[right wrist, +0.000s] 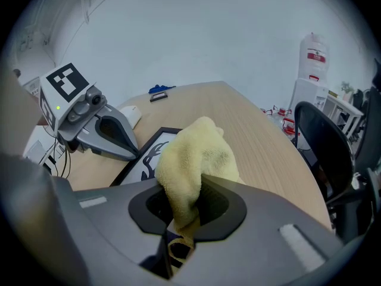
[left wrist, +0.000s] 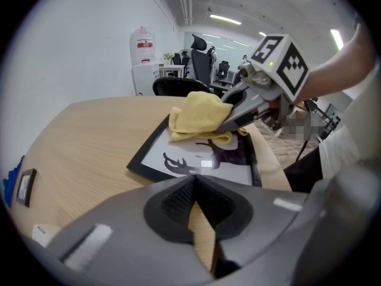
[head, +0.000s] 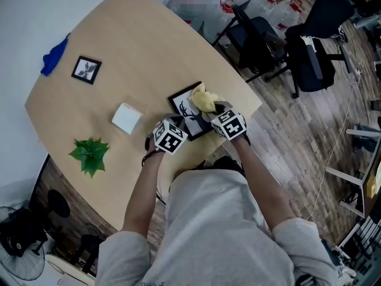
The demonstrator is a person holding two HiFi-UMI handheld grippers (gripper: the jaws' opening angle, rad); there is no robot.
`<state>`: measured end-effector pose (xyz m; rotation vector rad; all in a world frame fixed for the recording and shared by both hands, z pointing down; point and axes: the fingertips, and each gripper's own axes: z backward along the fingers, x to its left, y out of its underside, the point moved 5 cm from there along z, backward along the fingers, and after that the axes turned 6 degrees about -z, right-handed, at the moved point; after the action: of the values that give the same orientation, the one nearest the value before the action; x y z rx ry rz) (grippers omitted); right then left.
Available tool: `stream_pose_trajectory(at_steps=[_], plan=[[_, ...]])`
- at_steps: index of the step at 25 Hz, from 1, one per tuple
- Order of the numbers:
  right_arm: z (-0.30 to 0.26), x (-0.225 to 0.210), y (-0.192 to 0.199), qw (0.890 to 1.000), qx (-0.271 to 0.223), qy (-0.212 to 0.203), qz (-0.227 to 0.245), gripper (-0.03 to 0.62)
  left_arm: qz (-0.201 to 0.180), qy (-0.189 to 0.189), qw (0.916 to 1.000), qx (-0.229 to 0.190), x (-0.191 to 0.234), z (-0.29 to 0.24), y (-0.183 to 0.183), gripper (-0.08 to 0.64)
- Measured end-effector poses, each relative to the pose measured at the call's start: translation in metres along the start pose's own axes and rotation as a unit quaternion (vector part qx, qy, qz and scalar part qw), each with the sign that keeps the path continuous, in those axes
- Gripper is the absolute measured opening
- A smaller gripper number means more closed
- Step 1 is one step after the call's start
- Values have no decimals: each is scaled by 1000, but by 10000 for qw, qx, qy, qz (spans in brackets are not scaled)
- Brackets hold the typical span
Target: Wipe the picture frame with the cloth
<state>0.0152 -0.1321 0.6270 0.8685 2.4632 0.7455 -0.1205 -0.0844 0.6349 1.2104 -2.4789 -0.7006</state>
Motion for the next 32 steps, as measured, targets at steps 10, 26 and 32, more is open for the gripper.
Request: stream_pose_trajectory(at_steps=[10, 26, 32], plan=[[15, 6, 20, 9998, 49, -111, 130, 48, 38, -52, 10000, -3, -1, 0, 0, 52], [34, 13, 50, 9994, -15, -331, 39, 48, 127, -187, 9997, 7, -2, 0, 1, 52], [41, 16, 59, 9996, -155, -236, -14, 48, 246, -201, 9995, -45, -1, 0, 0, 52]])
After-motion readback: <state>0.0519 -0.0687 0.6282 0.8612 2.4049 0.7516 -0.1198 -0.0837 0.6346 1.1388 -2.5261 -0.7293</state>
